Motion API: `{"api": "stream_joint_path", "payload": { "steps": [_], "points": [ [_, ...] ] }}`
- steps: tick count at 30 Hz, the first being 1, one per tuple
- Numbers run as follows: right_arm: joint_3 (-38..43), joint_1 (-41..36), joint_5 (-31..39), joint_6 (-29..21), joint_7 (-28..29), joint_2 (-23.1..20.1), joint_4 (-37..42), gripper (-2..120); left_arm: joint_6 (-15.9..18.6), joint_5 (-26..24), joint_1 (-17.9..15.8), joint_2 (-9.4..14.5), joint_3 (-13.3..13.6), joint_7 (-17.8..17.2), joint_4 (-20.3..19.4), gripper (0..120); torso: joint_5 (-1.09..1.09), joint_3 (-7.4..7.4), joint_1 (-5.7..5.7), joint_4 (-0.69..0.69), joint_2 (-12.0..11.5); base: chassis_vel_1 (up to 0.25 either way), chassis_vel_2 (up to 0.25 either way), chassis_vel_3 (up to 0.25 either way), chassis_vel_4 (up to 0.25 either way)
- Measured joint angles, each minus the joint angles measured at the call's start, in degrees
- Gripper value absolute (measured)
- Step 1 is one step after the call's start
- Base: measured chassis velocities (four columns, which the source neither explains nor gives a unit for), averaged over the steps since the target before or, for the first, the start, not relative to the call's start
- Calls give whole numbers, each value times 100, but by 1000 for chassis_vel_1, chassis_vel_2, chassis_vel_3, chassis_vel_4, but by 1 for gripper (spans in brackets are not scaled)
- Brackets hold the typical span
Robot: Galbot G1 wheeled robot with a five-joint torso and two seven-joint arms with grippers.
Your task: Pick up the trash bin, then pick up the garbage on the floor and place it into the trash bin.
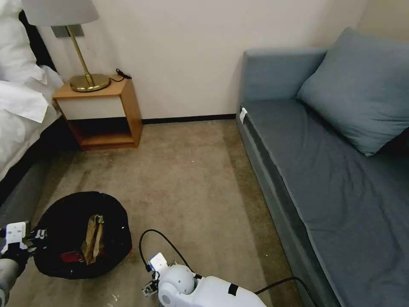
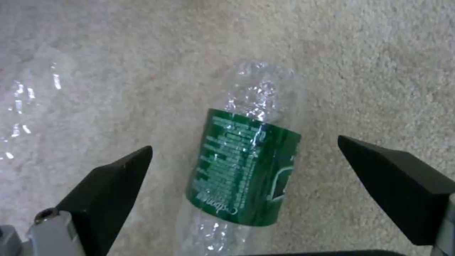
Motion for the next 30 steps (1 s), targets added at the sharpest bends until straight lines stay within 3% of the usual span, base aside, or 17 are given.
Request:
{"api": "stream_joint_path", "payload": {
  "steps": [4,6,10,12,18,26,30],
  "points": [
    [35,0,-130,16,-133,24,-199,91,2,-2,12,4,-14,0,0,6,0,0,0,0,0,0,0,0,0],
    [89,-15,-222,24,-244,34,-317,79,1,-3,20,7,-20,2,1,6,0,0,0,0,0,0,0,0,0],
    [200,-47,-280,30,-373,62,-424,70,2,-5,28,16,-31,6,1,6,0,0,0,0,0,0,0,0,0],
    [225,-48,-318,39,-481,49,-460,58,2,-8,40,31,-42,9,1,5,0,0,0,0,0,0,0,0,0],
    [236,-87,-410,57,-574,22,-460,36,2,-16,48,44,-48,9,-5,5,1,0,0,0,0,0,0,0,0],
    [398,-190,-437,55,-576,-42,-213,22,2,-18,58,17,-48,9,-17,5,0,0,0,1,0,0,0,0,0],
    [697,-236,-369,55,-488,-117,129,22,1,-14,66,-37,-49,9,-28,5,1,0,0,1,0,0,0,0,0]
  ]
}}
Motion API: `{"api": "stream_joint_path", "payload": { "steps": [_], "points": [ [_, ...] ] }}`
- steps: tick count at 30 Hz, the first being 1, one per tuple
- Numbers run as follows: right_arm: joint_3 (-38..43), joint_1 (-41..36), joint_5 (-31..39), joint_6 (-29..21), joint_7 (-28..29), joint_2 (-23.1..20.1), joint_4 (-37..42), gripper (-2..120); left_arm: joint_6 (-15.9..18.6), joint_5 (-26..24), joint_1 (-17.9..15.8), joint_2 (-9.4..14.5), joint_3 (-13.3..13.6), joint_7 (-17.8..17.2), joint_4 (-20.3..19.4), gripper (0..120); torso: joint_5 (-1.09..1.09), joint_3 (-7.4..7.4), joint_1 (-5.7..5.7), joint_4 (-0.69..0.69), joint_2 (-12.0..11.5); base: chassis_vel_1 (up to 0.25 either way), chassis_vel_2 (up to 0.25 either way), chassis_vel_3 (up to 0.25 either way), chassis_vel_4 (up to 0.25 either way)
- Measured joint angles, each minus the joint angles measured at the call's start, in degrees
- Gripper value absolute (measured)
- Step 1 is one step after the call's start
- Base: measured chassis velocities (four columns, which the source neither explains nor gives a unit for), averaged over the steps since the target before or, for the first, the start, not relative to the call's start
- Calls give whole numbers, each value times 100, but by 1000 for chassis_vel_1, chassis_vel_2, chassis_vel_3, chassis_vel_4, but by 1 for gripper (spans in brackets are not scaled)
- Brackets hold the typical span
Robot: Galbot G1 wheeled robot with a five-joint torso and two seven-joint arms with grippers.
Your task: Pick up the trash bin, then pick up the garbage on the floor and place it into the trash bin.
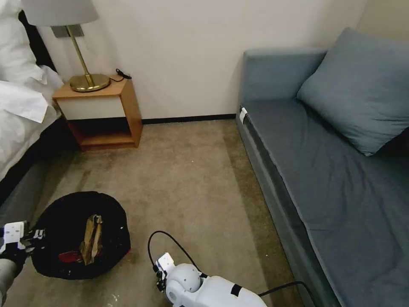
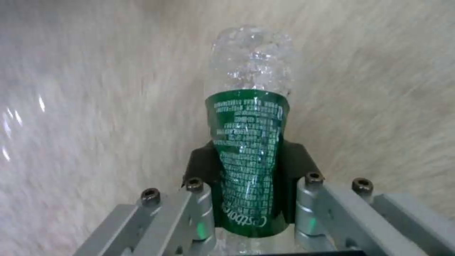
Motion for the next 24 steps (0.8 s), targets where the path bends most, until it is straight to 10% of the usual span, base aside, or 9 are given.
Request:
{"api": "stream_joint_path", "payload": {
  "steps": [10,24],
  "points": [
    [964,-102,49,206,32,-598,1603,22,-2,-27,87,-23,-58,-5,-121,5,1,0,0,-1,0,0,0,0,0],
    [686,555,-302,2316,-611,-583,2809,22,20,11,101,-83,55,-26,-200,5,0,0,0,-1,0,0,0,0,0]
  ]
}}
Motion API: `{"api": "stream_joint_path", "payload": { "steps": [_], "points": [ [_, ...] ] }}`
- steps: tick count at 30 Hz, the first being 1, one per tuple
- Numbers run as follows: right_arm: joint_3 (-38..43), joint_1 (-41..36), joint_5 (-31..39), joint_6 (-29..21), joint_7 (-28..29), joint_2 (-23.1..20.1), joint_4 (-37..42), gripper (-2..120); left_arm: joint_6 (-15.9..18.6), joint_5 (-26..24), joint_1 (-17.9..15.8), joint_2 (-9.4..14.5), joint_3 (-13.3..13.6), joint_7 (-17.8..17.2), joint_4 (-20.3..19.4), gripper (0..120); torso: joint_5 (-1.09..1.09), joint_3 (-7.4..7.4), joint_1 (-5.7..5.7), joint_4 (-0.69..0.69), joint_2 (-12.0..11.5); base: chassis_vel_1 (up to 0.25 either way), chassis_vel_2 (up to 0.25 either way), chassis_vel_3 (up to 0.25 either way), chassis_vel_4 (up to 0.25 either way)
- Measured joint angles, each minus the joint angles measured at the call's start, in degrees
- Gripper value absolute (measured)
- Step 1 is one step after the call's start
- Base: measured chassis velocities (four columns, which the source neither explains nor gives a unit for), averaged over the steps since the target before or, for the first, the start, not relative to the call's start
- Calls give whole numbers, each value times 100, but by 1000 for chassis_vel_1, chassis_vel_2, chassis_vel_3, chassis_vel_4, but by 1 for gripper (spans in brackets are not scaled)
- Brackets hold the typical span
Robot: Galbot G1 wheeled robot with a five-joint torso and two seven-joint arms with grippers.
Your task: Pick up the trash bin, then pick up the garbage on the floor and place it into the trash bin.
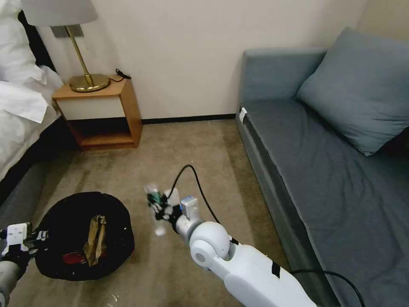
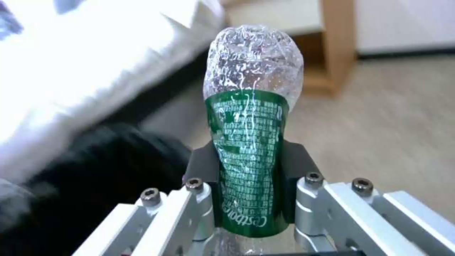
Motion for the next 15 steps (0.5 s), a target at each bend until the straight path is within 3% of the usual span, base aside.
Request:
{"api": "stream_joint_path", "payload": {
  "steps": [4,9,15],
  "points": [
    [-460,491,91,554,-146,427,-227,22,-2,64,29,-64,62,-1,-18,5,0,0,0,1,0,0,0,0,0],
    [-904,804,179,826,-235,935,-602,22,-3,81,29,-93,95,-3,-55,5,-2,0,0,1,0,0,0,0,0],
    [-1255,917,68,948,-301,1094,-993,22,-4,81,32,-93,97,-5,-66,5,-2,0,0,1,0,0,0,0,0]
  ]
}}
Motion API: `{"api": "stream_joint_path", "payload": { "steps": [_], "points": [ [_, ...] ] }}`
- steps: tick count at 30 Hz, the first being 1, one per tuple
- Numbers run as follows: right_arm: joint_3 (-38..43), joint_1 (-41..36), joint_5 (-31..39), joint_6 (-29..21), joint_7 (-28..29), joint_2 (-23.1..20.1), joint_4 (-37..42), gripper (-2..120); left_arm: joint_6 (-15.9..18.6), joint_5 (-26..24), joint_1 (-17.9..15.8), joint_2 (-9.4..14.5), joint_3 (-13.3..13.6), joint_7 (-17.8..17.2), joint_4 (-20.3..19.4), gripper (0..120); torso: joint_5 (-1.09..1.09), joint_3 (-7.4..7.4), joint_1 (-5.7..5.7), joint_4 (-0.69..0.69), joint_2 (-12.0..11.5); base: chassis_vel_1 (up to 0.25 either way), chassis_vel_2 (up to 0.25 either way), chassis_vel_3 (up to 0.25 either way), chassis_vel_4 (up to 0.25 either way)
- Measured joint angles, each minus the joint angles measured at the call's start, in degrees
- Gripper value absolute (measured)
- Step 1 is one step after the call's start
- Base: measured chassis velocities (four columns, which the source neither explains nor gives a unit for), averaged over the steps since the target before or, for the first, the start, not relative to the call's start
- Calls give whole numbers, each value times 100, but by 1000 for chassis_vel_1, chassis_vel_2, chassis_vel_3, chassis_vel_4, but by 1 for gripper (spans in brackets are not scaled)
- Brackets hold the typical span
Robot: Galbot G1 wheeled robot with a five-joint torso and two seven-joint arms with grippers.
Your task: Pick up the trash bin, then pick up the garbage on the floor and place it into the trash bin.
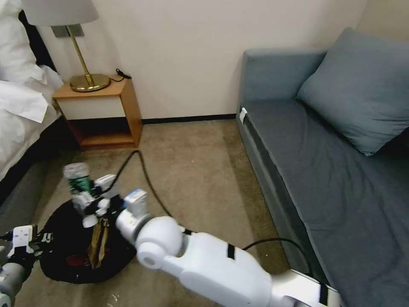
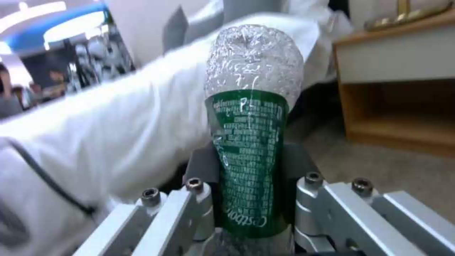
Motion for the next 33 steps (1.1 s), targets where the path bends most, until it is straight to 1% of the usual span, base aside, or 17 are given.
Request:
{"api": "stream_joint_path", "payload": {
  "steps": [4,12,13,14,17,18,20,21,24,25,29,30,31,33],
  "points": [
    [-224,41,-282,59,-27,5,-332,22,-5,-2,16,-22,-1,0,-26,5,0,0,0,-1,0,0,0,0,0],
    [-291,43,-516,72,46,-6,-473,22,-14,-2,38,-50,29,0,-43,5,1,0,0,-1,0,0,0,0,0],
    [-285,44,-521,63,51,-8,-490,26,-15,-2,35,-50,34,0,-43,5,1,0,0,-1,0,0,0,0,0],
    [-285,44,-521,63,51,-8,-490,26,-15,-2,35,-50,34,0,-43,5,1,0,0,-1,0,0,0,0,0],
    [-280,38,-520,21,57,-11,-497,40,-15,-4,30,-45,40,0,-44,5,1,0,0,-1,0,0,0,0,0],
    [-280,38,-520,21,57,-11,-497,40,-15,-4,30,-45,40,0,-44,5,1,0,0,-1,0,0,0,0,0],
    [-283,17,-511,-1,57,-13,-493,50,-15,-6,30,-40,41,0,-44,5,1,0,0,-1,0,0,0,0,0],
    [-283,17,-511,-1,57,-13,-493,50,-15,-6,30,-40,41,0,-44,5,1,0,0,-1,0,0,0,0,0],
    [-295,-14,-488,-44,55,-16,-465,67,-15,-20,30,-27,39,0,-49,5,1,0,0,-1,0,0,0,0,0],
    [-295,-14,-488,-44,55,-16,-465,67,-15,-20,30,-27,39,0,-49,5,1,0,0,-1,0,0,0,0,0],
    [-378,-28,-473,-139,55,-17,-350,84,-15,-62,19,-30,31,0,-59,5,2,0,0,-1,0,0,0,0,0],
    [-396,-32,-473,-162,63,-17,-333,86,-14,-64,17,-32,30,0,-58,5,2,0,0,-1,0,0,0,0,0],
    [-396,-32,-473,-162,63,-17,-333,86,-14,-64,17,-32,30,0,-58,5,2,0,0,-1,0,0,0,0,0],
    [-398,-48,-505,-170,74,-17,-328,96,-15,-66,16,-39,30,-2,-50,5,2,0,0,-1,0,0,0,0,0]
  ]
}}
